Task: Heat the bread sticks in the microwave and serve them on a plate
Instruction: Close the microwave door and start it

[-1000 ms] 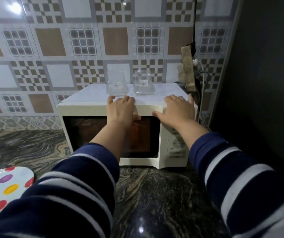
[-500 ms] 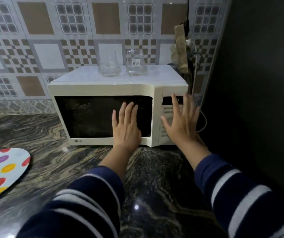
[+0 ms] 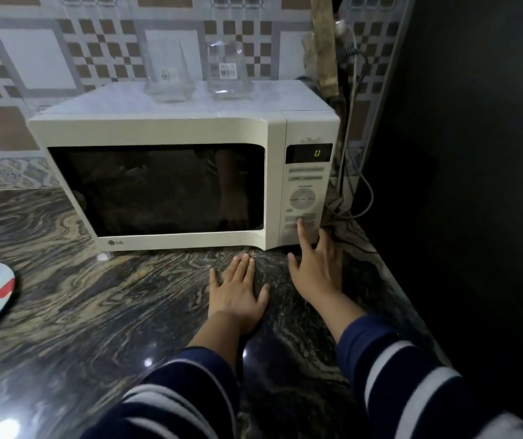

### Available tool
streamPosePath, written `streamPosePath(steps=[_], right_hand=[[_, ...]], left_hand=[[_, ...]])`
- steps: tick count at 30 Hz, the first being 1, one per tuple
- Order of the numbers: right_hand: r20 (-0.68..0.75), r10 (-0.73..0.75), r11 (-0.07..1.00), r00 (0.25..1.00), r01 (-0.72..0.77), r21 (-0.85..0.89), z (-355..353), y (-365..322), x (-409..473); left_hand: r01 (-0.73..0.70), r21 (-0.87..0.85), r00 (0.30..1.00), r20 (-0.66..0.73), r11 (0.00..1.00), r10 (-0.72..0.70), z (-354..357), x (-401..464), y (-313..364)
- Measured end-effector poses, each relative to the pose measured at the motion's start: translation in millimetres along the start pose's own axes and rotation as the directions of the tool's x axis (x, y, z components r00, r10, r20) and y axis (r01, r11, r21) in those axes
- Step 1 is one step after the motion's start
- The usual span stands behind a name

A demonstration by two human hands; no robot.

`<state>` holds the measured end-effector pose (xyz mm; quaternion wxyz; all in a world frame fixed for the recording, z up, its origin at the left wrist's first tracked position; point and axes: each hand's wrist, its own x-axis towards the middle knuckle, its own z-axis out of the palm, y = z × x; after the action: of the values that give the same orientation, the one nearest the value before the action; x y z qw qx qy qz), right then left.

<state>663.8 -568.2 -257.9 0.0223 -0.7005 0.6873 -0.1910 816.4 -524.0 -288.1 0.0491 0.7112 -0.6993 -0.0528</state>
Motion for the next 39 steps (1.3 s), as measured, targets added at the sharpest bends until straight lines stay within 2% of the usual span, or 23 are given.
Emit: streamPosePath(steps=[5,8,14,22,26,35,39], right_hand=[[-0.052,0.001,0.998,0.999,-0.004,-0.065,0.9,-2.1,-0.5],[-0.05,0.018,0.998,0.999,-0.021,-0.058,-1.6,-0.4,-1.3],[-0.142,0.024,0.999,0.99,-0.031,-0.043,-14.1,-3.0,8.7],[-0.215,-0.03,0.986,0.976,-0.007,-0.168,-15.5,-7.4,12.2],[-0.206,-0.031,0.98,0.978,-0.011,-0.201,-14.6,-13.8,11.8],[-0.166,-0.021,0.99,0.986,-0.003,-0.14,-17.2,-15.6,11.3],[-0.158,-0.013,0.98,0.987,-0.019,-0.197,-16.4,-18.2,14.2]], left_hand=[[0.002,-0.018,1.0,-0.013,1.0,-0.002,2.7,-0.8,0.0],[0.002,-0.026,1.0,-0.022,1.0,-0.002,2.6,0.0,-0.9],[-0.004,-0.022,1.0,-0.029,1.0,0.003,3.8,-0.8,-1.8],[0.003,-0.014,0.999,-0.042,1.0,-0.003,4.4,0.6,-0.6],[0.009,-0.016,0.999,-0.042,1.0,-0.01,4.2,0.6,-0.3],[0.003,-0.002,0.999,-0.04,1.0,-0.003,2.5,-2.0,0.6],[0.007,-0.004,0.999,-0.037,1.0,-0.007,3.5,-1.7,0.1]])
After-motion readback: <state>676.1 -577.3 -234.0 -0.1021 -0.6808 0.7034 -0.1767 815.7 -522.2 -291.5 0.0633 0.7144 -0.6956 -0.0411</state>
